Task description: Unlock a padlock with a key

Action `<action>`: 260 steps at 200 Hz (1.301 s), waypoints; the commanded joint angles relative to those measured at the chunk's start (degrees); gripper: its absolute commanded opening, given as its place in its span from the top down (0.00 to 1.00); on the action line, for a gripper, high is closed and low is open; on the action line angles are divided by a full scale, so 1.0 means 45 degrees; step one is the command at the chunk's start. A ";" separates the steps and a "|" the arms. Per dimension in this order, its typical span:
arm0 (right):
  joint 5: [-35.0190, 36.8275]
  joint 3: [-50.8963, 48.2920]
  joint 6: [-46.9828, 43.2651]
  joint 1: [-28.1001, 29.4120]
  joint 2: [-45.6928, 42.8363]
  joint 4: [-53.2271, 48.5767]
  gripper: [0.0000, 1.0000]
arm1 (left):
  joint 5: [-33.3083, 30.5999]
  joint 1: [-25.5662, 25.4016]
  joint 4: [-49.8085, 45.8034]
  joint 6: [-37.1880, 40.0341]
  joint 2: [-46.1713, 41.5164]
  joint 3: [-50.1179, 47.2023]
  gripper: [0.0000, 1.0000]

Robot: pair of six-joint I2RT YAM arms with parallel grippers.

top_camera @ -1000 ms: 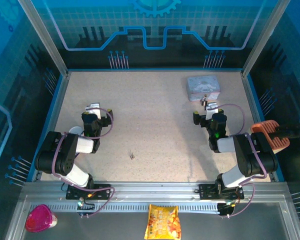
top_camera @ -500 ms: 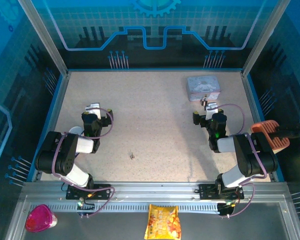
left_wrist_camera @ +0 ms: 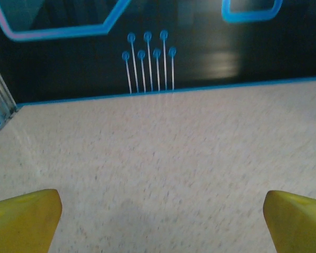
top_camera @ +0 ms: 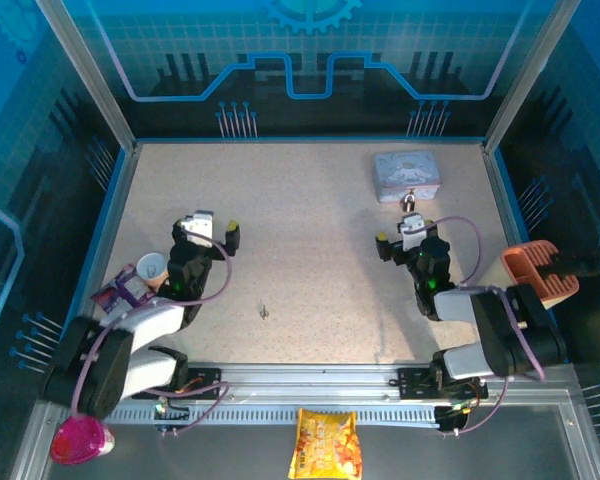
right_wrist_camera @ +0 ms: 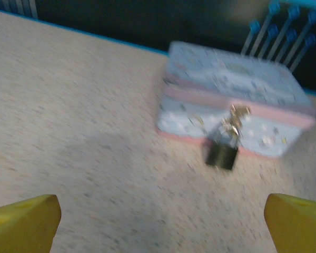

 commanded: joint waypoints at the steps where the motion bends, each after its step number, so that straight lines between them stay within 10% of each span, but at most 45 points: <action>1: 0.0368 0.0134 -0.1179 0.1044 -0.1867 -0.1095 0.00 | 0.0642 -0.0040 -0.4924 -0.1596 -0.1797 0.1822 0.01; 86: 0.0237 0.5719 0.4788 0.3430 -0.8045 -1.3374 0.00 | 0.1641 0.0011 -1.7345 -0.7288 -0.3065 0.8364 0.01; 150: -0.2079 0.4424 0.6536 0.3005 -1.1229 -1.4566 0.00 | 0.4040 0.0646 -1.5494 -0.9251 -0.5810 0.4968 0.01; 189: -0.1790 0.5663 0.7372 0.3326 -0.9147 -1.7202 0.00 | 0.5429 -0.0108 -1.5255 -1.0217 -0.5060 0.4514 0.01; 260: 0.2323 0.5677 1.1276 0.8547 -0.4761 -1.6297 0.03 | 0.2340 -0.3182 -1.6218 -0.9401 -0.3540 0.4769 0.01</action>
